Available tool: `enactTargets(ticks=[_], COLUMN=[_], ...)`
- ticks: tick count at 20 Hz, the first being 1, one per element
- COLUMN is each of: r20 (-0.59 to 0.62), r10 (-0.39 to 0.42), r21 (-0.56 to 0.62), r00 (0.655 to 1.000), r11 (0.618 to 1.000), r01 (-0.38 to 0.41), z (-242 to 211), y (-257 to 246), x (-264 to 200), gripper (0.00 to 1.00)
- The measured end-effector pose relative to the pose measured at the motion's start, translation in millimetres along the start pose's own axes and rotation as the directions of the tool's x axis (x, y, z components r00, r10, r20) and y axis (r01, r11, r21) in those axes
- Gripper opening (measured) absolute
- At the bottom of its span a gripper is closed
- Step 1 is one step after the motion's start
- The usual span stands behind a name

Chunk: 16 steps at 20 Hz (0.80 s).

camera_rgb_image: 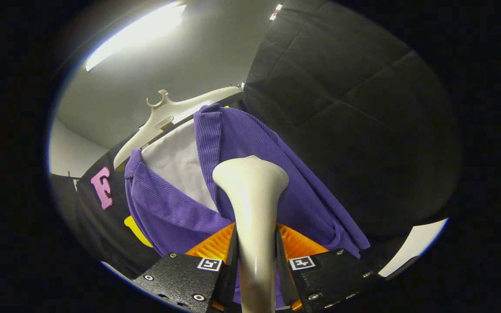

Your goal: Iron the clothes twice with a garment steamer, once on the left side and once on the right side.

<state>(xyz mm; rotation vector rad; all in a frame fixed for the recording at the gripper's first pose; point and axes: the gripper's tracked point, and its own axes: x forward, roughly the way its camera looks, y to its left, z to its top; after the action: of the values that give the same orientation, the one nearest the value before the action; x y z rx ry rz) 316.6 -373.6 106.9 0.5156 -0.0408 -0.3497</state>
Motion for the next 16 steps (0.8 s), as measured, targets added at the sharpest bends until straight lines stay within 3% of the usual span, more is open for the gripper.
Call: enactTargets(ticks=[16], r20=[-0.171], r10=[-0.057], r21=[-0.038], r00=[0.984], r11=[0.998], r01=[0.052], z=[-84], y=[-44], x=[-29], gripper=[0.42])
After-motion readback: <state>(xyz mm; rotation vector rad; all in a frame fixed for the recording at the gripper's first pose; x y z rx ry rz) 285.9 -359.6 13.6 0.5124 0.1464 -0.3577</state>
